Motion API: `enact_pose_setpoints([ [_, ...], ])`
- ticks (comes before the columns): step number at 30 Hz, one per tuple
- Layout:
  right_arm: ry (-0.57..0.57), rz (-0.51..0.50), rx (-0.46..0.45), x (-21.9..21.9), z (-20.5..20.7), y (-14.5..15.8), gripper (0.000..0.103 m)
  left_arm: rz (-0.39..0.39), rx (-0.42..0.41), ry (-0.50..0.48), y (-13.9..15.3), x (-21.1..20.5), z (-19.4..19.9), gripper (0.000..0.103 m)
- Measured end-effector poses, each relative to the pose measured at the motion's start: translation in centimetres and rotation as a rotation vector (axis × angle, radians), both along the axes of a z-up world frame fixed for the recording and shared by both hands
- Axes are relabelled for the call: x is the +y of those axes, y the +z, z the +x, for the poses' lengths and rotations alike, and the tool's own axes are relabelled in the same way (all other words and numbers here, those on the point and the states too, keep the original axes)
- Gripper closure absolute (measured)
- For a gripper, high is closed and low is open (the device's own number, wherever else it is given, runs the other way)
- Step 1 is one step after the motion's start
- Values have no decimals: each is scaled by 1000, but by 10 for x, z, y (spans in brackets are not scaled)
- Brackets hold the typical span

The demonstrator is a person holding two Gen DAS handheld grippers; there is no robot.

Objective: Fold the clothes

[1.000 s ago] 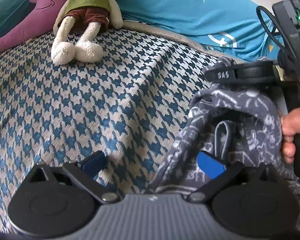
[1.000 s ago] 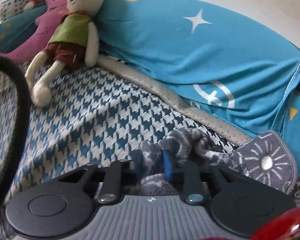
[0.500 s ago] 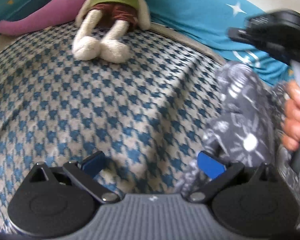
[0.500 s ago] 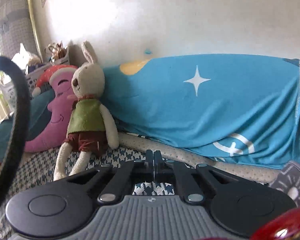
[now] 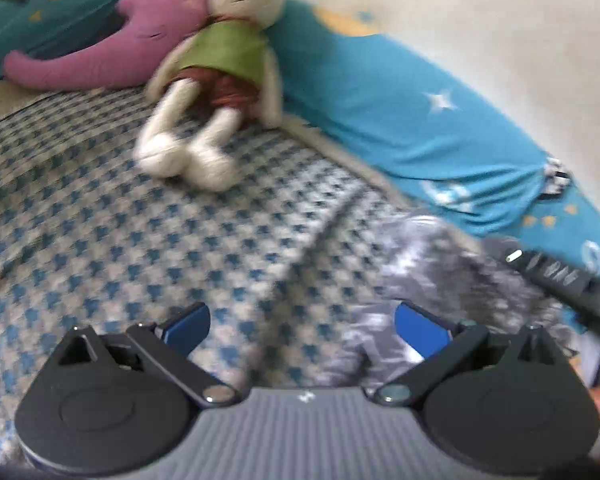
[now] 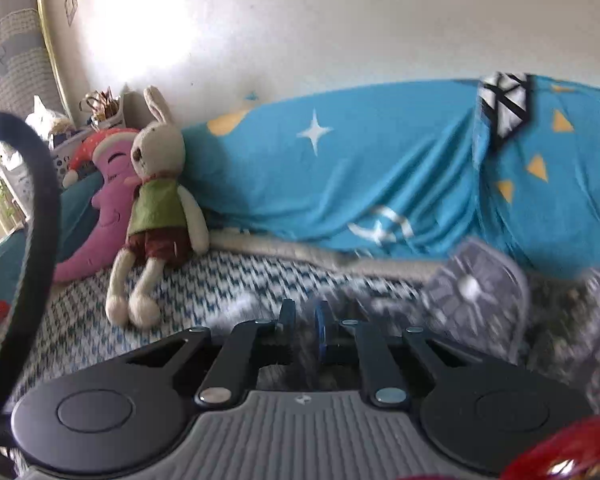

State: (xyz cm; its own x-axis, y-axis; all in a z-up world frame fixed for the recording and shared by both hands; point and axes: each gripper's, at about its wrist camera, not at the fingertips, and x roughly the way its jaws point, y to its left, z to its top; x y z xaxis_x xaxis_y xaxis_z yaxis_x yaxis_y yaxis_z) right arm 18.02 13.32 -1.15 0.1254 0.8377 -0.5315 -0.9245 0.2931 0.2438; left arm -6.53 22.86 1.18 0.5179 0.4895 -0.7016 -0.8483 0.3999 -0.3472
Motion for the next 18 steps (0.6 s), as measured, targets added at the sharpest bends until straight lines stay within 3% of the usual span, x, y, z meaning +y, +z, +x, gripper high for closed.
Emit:
enact_pose_setpoints([
  [8, -14, -49, 41, -52, -12, -8, 87, 35, 19, -105, 2, -18, 35, 0],
  [18, 58, -65, 114, -70, -47, -22, 82, 4, 129, -5, -26, 0, 43, 0],
])
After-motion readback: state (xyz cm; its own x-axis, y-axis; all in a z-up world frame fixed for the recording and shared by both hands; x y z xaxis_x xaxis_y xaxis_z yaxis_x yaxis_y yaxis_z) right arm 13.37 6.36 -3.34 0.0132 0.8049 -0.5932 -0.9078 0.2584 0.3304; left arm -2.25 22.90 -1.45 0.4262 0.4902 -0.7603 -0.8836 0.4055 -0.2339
